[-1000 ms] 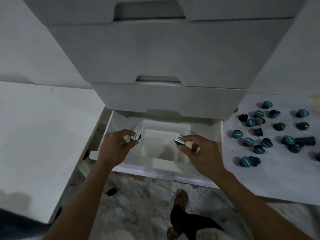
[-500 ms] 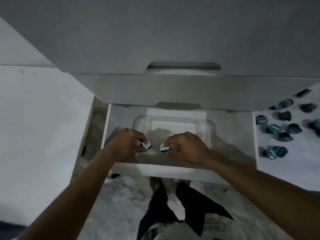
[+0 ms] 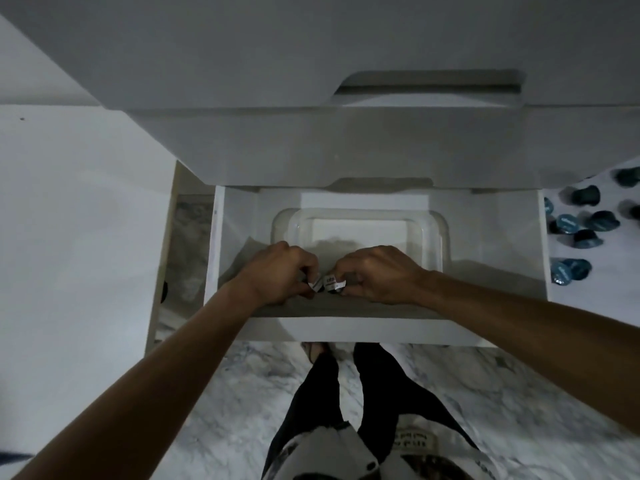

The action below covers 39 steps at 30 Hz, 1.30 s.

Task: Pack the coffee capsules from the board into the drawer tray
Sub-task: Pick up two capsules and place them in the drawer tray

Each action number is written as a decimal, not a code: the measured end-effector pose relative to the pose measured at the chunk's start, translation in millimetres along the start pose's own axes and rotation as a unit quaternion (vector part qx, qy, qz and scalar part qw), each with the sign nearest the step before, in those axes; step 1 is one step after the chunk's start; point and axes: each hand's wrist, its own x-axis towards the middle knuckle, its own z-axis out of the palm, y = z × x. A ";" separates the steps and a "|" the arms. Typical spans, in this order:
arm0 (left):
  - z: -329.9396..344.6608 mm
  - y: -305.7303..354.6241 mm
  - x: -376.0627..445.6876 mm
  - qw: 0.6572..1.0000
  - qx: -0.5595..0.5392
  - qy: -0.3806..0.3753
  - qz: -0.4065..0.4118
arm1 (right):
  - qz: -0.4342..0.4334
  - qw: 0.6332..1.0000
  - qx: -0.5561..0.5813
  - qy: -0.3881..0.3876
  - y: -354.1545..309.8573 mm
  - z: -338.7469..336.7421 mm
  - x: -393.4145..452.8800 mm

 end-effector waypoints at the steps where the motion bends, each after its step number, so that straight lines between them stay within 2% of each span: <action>1: -1.1 0.1 -1.6 1.000 0.002 -0.004 -0.001 | 0.002 1.000 -0.002 -0.004 -0.2 0.0 -0.2; 7: -2.4 -5.9 -4.9 0.999 0.010 -0.032 -0.007 | 0.027 0.999 0.006 -0.041 3.7 2.4 -3.5; 20: 6.6 -14.3 -3.1 0.999 -0.027 -0.013 0.022 | 0.057 0.993 0.068 -0.076 -7.4 3.2 5.0; 28: 4.1 -12.9 0.9 0.999 0.013 -0.042 0.016 | 0.061 0.991 0.083 -0.082 -7.2 2.1 5.8; 39: 5.3 -9.7 4.8 0.996 0.081 -0.043 -0.014 | 0.070 0.991 0.073 -0.085 -13.8 5.2 7.4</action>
